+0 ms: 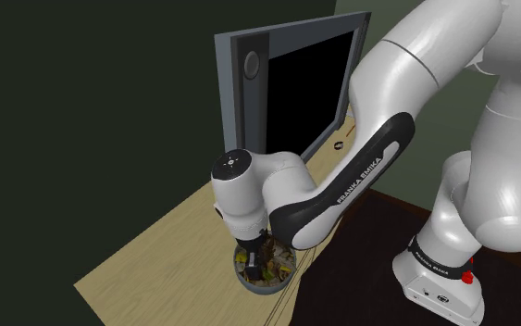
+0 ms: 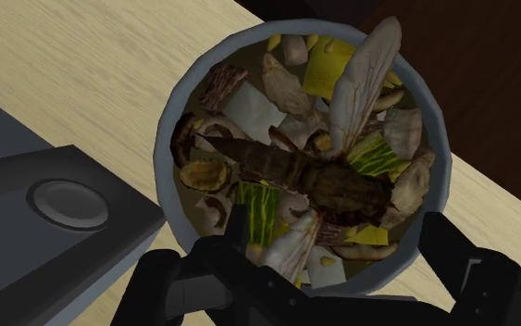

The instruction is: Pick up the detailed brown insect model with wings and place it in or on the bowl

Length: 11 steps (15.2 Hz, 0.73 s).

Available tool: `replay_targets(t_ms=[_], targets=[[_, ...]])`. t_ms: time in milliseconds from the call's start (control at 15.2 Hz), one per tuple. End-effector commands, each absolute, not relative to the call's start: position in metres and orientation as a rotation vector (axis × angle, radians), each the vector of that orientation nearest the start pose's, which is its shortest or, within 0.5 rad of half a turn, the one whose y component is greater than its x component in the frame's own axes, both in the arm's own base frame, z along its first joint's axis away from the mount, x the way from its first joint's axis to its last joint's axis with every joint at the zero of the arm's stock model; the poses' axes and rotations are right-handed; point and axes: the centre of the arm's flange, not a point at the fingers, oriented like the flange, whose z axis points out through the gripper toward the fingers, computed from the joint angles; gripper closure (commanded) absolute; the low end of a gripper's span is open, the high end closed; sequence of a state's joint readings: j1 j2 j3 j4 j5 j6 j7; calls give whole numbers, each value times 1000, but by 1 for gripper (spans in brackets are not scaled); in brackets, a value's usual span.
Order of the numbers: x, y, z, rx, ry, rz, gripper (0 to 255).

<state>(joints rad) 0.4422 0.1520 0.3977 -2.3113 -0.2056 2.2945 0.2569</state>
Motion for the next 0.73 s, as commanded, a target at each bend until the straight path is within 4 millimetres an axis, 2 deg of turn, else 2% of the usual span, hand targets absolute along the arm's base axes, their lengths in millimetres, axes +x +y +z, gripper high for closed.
replay_targets(t_ms=[0, 198, 660], targets=[[339, 376, 284, -3072, -1177, 142, 0], [340, 382, 321, -3072, -1177, 142, 0], [340, 382, 321, -3072, -1177, 142, 0]])
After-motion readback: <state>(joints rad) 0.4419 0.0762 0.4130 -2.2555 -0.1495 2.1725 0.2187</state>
